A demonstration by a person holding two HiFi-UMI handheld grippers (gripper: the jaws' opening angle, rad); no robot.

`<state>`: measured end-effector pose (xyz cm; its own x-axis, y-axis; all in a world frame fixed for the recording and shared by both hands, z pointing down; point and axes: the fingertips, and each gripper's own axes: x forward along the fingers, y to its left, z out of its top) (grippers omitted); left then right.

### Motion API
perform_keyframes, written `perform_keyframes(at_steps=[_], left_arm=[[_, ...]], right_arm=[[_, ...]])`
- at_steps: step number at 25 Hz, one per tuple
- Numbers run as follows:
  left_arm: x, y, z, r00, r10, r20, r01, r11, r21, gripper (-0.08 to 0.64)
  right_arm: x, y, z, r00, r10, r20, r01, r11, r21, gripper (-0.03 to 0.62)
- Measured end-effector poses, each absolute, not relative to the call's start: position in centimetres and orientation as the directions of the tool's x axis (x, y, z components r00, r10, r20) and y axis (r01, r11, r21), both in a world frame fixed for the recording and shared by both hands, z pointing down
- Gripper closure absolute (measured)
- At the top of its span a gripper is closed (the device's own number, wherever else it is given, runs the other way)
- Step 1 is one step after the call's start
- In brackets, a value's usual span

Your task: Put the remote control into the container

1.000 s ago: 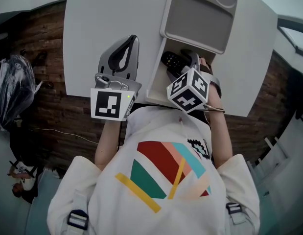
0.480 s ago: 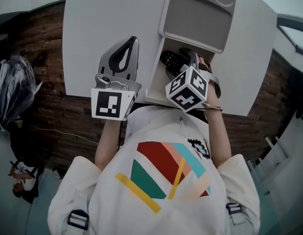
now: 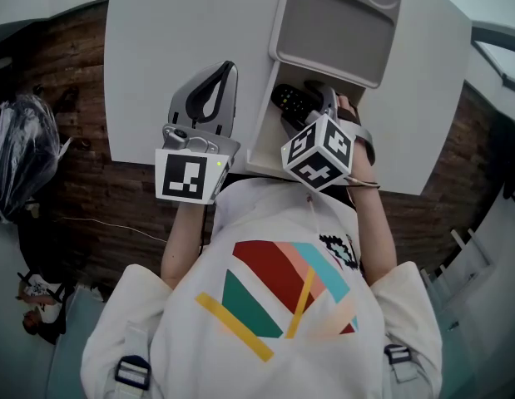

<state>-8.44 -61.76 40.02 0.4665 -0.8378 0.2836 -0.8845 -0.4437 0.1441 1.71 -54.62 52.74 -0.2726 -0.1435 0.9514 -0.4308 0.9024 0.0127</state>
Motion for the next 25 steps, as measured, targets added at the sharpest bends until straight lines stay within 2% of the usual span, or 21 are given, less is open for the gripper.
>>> perform_keyframes(at_steps=[7,10,14,16,18,20,25], left_arm=[[-8.2,-61.7,40.0,0.488,-0.829,0.273,-0.872,-0.47,0.134,0.554],[-8.0,-61.8,39.6,0.493,-0.828,0.268,-0.87,-0.477,0.129,0.554],[-8.8,-61.8,39.3,0.48,-0.833,0.277,-0.877,-0.464,0.123,0.554],[-9.3,-62.0,39.4,0.471,-0.835,0.284,-0.882,-0.457,0.118,0.554],[-9.5,-62.2,39.2,0.47,-0.837,0.281,-0.882,-0.458,0.11,0.554],[-9.3,-62.5,38.6,0.477,-0.837,0.269,-0.878,-0.468,0.102,0.554],[-7.8,-64.0,35.6,0.493,-0.849,0.191,-0.87,-0.479,0.118,0.554]], right_arm=[[1.4,-54.4,52.8,-0.293,-0.113,0.949,-0.406,0.914,-0.017,0.285],[0.3,-54.2,50.6,-0.416,-0.053,0.908,-0.407,0.903,-0.133,0.285],[-1.2,-55.4,45.2,-0.602,-0.11,0.791,-0.411,0.892,-0.189,0.285],[-1.4,-56.4,42.7,-0.68,-0.15,0.718,-0.44,0.867,-0.235,0.276],[-1.6,-57.6,40.0,-0.758,-0.207,0.618,-0.466,0.835,-0.291,0.189],[-1.5,-58.8,37.0,-0.829,-0.277,0.486,-0.474,0.809,-0.347,0.156],[0.4,-61.6,30.0,-0.881,-0.451,0.145,-0.465,0.763,-0.449,0.156]])
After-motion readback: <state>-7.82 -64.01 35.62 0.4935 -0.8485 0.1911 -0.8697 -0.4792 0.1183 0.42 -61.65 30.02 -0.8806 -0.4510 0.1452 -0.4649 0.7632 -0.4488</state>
